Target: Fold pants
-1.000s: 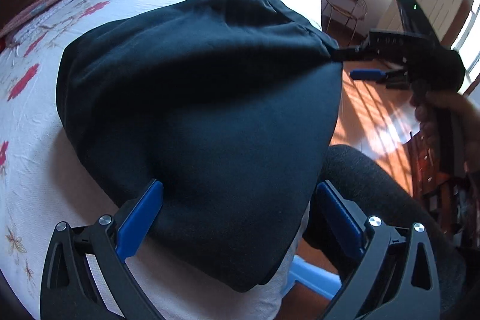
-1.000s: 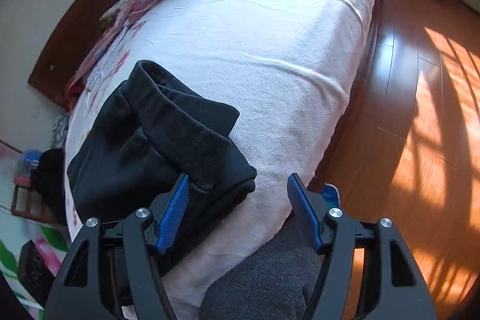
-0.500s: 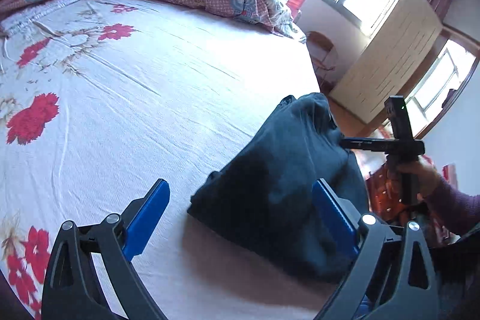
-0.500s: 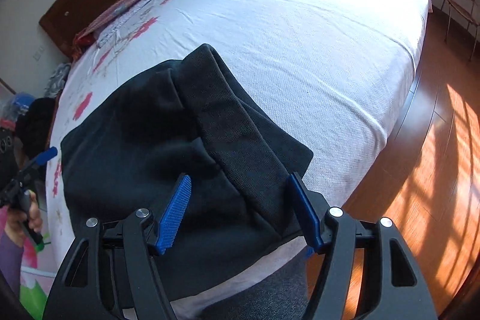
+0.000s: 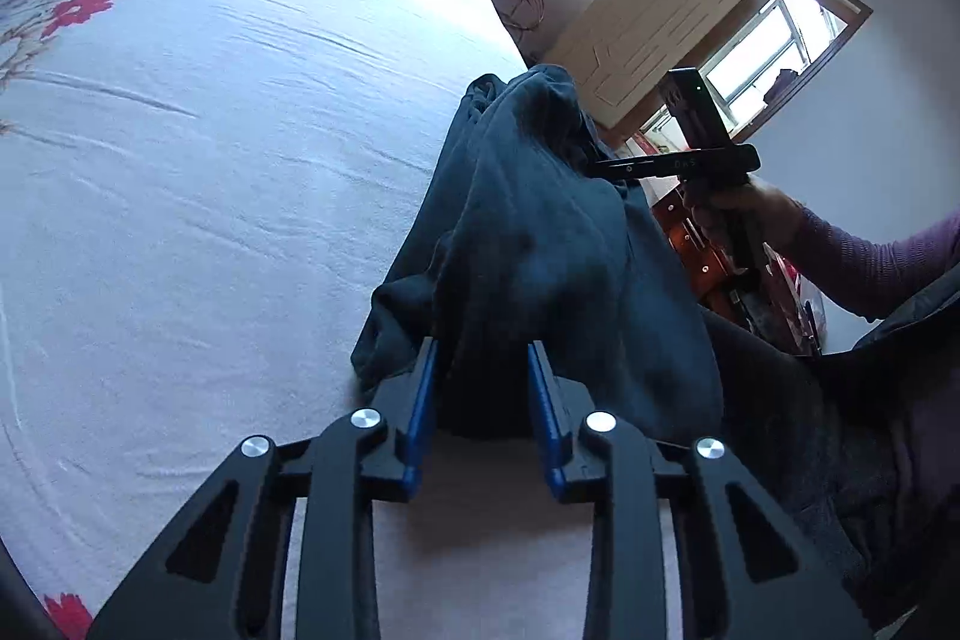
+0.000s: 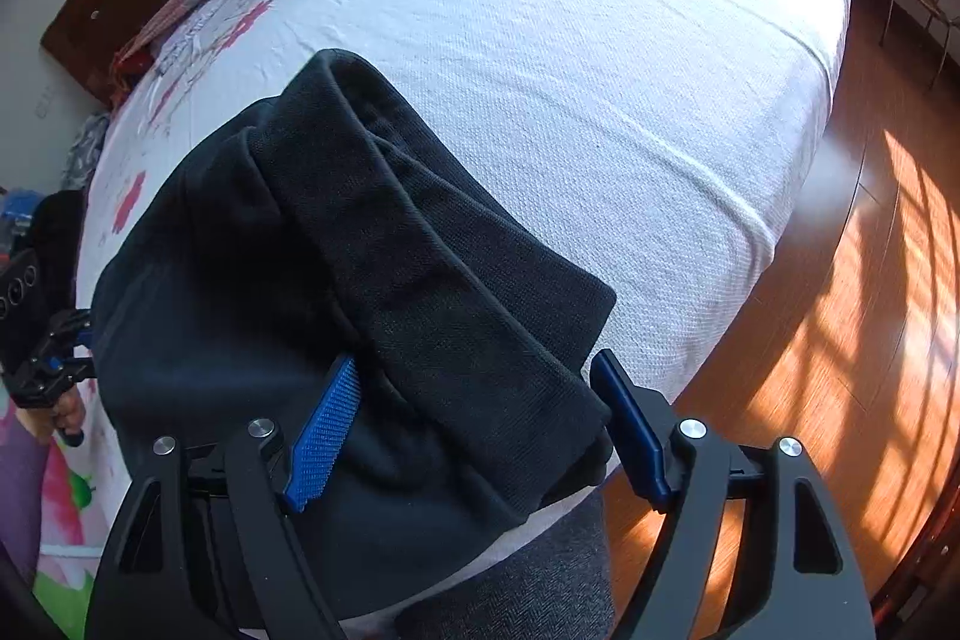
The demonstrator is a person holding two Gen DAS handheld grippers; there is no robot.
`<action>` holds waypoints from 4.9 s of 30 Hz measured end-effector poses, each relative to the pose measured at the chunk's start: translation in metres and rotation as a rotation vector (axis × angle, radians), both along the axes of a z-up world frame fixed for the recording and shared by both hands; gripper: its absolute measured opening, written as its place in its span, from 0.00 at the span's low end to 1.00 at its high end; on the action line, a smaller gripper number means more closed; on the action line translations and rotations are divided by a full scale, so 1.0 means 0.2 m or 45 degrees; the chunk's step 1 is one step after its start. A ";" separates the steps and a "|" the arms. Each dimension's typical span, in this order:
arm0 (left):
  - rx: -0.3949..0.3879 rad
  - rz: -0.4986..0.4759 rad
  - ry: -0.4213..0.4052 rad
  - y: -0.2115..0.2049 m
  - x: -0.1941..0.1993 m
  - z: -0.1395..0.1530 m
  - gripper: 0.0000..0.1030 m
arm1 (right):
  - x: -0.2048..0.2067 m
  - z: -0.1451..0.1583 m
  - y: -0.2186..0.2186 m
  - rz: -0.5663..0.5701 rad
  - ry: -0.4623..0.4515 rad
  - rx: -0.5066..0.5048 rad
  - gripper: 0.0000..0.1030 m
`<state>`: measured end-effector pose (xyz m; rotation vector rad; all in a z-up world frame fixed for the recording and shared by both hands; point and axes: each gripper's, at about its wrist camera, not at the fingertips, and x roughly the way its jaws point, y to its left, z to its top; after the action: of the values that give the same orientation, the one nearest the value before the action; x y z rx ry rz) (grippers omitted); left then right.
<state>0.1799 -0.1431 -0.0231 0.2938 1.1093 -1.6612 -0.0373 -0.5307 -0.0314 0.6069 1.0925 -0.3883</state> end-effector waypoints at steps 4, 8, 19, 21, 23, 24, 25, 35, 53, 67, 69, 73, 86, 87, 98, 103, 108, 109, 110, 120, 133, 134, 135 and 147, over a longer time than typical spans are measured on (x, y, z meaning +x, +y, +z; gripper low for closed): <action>0.181 0.272 -0.279 0.04 0.08 0.02 0.12 | -0.02 0.00 0.00 -0.028 0.001 -0.002 0.77; 0.446 0.789 -0.375 0.17 0.23 0.00 0.18 | -0.05 0.12 0.06 -0.036 0.023 -0.146 0.77; 0.257 1.158 0.233 0.17 -0.59 -0.03 0.98 | 0.02 0.30 -0.21 0.187 -0.330 -0.059 0.84; 0.241 1.200 0.334 0.14 -0.62 -0.09 0.98 | 0.05 0.25 -0.27 0.255 -0.366 0.044 0.84; 0.224 1.221 0.368 0.11 -0.64 -0.14 0.98 | 0.08 0.23 -0.30 0.321 -0.378 0.052 0.84; 0.204 1.214 0.405 0.10 -0.65 -0.17 0.98 | 0.10 0.21 -0.31 0.355 -0.372 0.055 0.84; 0.206 1.230 0.396 0.08 -0.66 -0.17 0.98 | 0.12 0.20 -0.32 0.377 -0.369 0.062 0.84; -0.059 1.183 0.644 0.10 -0.62 -0.22 0.98 | -0.01 0.19 -0.30 0.459 -0.476 0.187 0.84; 0.074 1.121 0.549 -0.02 -0.64 -0.21 0.98 | 0.04 0.09 -0.20 0.551 -0.125 -0.033 0.52; -0.003 1.207 0.762 0.02 -0.55 -0.27 0.41 | -0.11 -0.11 -0.36 0.315 -0.385 0.593 0.43; -0.044 1.204 0.857 0.06 -0.54 -0.31 0.29 | -0.12 -0.10 -0.34 0.305 -0.406 0.635 0.39; -0.115 1.197 0.931 0.06 -0.53 -0.28 0.20 | -0.17 -0.02 -0.31 0.265 -0.443 0.700 0.36; -0.309 1.148 0.841 0.14 -0.39 0.11 0.19 | 0.05 0.42 -0.06 0.422 -0.502 0.579 0.34; -0.329 1.160 0.834 0.18 -0.37 0.14 0.19 | 0.11 0.45 -0.03 0.443 -0.515 0.576 0.34; -0.261 1.423 0.479 0.93 -0.05 0.34 0.21 | 0.81 0.20 0.59 0.573 -0.531 0.729 0.34; 0.304 1.664 0.141 1.17 0.03 -0.04 0.69 | 0.84 -0.18 0.70 0.462 -0.311 0.637 0.54; 0.267 1.840 0.104 1.40 -0.10 -0.07 0.72 | 0.68 0.00 0.65 0.482 -0.213 0.501 0.61; 0.193 1.856 0.072 1.42 -0.15 -0.02 0.74 | 0.65 0.06 0.62 0.463 -0.225 0.444 0.61; 0.126 1.863 0.039 1.42 -0.21 0.05 0.78 | 0.63 0.12 0.60 0.444 -0.264 0.424 0.61; 0.026 1.323 -0.068 0.82 -0.42 0.13 0.87 | 1.03 0.13 0.91 0.541 -0.588 0.662 0.61; 0.117 1.331 -0.088 0.89 -0.55 0.04 0.87 | 0.75 0.01 0.95 0.558 -0.479 0.733 0.56; 0.110 1.339 -0.071 0.90 -0.55 0.04 0.87 | 0.74 -0.07 0.94 0.544 -0.429 0.733 0.44; 0.109 1.355 -0.060 0.91 -0.55 0.04 0.87 | 0.72 -0.12 0.88 0.485 -0.437 0.787 0.25; 0.390 1.903 0.043 1.47 -0.97 0.15 0.98 | 0.16 0.15 0.78 0.358 -0.062 0.354 0.83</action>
<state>-0.0142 0.1501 0.0074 -0.3449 1.1114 -0.1710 -0.0050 -0.3738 -0.0006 0.6917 1.1751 0.0236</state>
